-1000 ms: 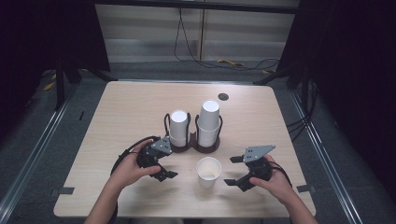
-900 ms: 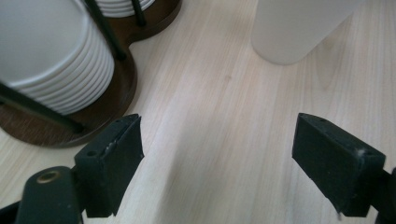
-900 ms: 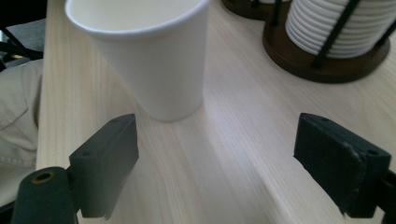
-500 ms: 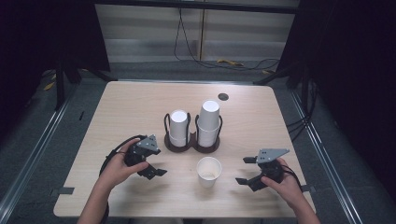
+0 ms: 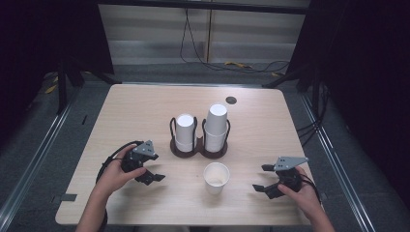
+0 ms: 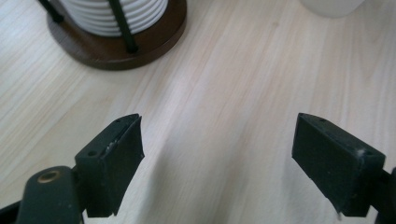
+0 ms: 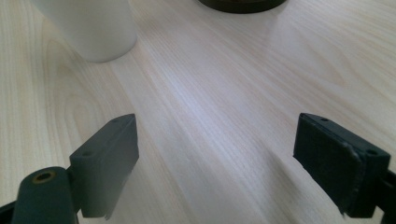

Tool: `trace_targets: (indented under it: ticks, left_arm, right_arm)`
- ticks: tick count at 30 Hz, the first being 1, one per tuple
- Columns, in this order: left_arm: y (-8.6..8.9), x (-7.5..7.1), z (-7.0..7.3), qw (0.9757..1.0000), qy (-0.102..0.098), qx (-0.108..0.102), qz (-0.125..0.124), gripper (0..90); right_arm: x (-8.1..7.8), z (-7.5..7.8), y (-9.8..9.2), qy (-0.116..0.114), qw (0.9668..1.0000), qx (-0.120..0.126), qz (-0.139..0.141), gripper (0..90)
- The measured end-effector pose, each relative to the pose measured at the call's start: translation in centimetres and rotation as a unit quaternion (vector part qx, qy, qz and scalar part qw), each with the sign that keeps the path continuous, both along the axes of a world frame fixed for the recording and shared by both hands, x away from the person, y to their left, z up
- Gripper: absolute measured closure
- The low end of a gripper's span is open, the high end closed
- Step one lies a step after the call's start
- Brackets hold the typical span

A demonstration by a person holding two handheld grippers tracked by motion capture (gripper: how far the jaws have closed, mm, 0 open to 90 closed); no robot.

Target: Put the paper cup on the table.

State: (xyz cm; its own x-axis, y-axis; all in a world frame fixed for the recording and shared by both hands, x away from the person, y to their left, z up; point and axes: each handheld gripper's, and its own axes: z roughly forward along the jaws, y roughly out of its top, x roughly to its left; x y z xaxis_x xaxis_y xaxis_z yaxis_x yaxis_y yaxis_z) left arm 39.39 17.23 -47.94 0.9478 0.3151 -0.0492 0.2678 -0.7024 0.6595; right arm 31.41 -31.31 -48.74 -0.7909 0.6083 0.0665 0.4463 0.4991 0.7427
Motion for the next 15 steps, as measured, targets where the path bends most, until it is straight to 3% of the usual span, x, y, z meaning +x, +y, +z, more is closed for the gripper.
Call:
trace_targets:
  ticks: [8, 15]
  left_arm:
    - [1.3, 0.4, -0.8, 0.9998, 0.002, 0.012, 0.013, 16.3]
    - [1.8, 0.6, -1.5, 0.9999, -0.004, 0.002, 0.014, 16.5]
  right_arm:
    - [0.0, -0.8, -0.7, 0.004, 0.9996, -0.024, -0.009, 13.6]
    - [0.0, -1.0, -0.8, 0.005, 0.9996, -0.028, -0.009, 13.6]
